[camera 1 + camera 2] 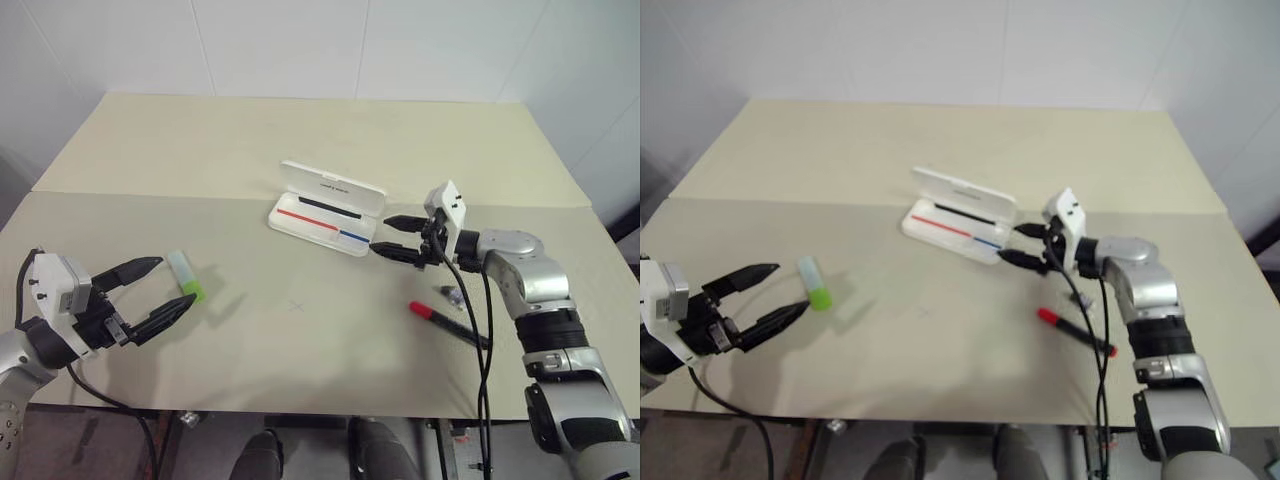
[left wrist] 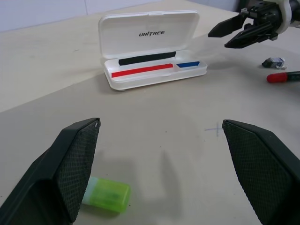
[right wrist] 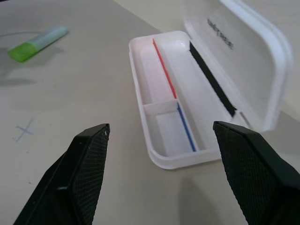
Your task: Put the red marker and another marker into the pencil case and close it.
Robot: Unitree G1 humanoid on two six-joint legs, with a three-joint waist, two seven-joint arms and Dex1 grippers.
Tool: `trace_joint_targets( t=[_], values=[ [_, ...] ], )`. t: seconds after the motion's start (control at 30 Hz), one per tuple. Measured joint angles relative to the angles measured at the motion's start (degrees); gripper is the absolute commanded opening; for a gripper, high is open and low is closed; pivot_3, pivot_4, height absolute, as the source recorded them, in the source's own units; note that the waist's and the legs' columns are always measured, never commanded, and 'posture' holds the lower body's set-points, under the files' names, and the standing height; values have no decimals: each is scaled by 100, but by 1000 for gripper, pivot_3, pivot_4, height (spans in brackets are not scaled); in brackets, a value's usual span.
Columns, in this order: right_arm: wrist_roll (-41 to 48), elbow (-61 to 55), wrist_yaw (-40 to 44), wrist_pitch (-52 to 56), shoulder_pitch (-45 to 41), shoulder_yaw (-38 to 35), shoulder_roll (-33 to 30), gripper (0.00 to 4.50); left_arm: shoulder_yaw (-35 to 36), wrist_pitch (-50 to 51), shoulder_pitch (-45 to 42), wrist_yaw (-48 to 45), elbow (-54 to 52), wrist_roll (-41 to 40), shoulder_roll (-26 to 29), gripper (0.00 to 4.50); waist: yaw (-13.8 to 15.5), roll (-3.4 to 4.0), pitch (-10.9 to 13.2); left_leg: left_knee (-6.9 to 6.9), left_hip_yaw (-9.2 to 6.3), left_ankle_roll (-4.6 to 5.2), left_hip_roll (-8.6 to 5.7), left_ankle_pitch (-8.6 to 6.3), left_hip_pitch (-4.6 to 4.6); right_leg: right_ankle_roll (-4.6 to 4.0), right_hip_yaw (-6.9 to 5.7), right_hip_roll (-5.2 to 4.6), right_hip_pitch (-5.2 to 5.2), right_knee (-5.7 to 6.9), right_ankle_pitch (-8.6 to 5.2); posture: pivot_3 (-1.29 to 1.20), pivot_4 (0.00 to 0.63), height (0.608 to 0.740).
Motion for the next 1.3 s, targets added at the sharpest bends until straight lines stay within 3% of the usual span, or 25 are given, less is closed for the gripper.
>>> trace_joint_targets(
  t=[0.5, 0.93, 1.03, 1.3],
  values=[
    [-745, 779, -337, 164, -930, 748, 626, 4500, 314, 32, 151, 68, -123, -135, 11, 4448, -15, 0, 0, -1, 0, -2, 1, 0, 0, -1, 0, 0, -4, 1, -1, 0, 150, 740],
    [-1488, 1929, 128, 25, -1535, 1428, 799, 4500, 784, 4, 557, 298, -518, -239, -168, 4448, -21, -1, 0, -1, 0, -4, 1, -1, 0, -3, -1, 1, -6, 4, -1, 0, 150, 740],
    [-1631, 2159, 157, -110, -1686, 1503, 882, 3859, 899, -2, 645, 355, -626, -249, -229, 4500, -25, -1, -1, -2, 0, -4, 1, -1, 0, -2, -1, 1, -6, 2, -1, 0, 150, 740],
    [-1828, 2388, 73, -241, -1812, 1469, 988, 1016, 984, -26, 809, 383, -721, -381, -338, 4500, -35, -3, -3, 0, 1, -4, 2, -1, 4, -4, -1, 3, -5, 10, -2, 0, 150, 740]
  ],
)
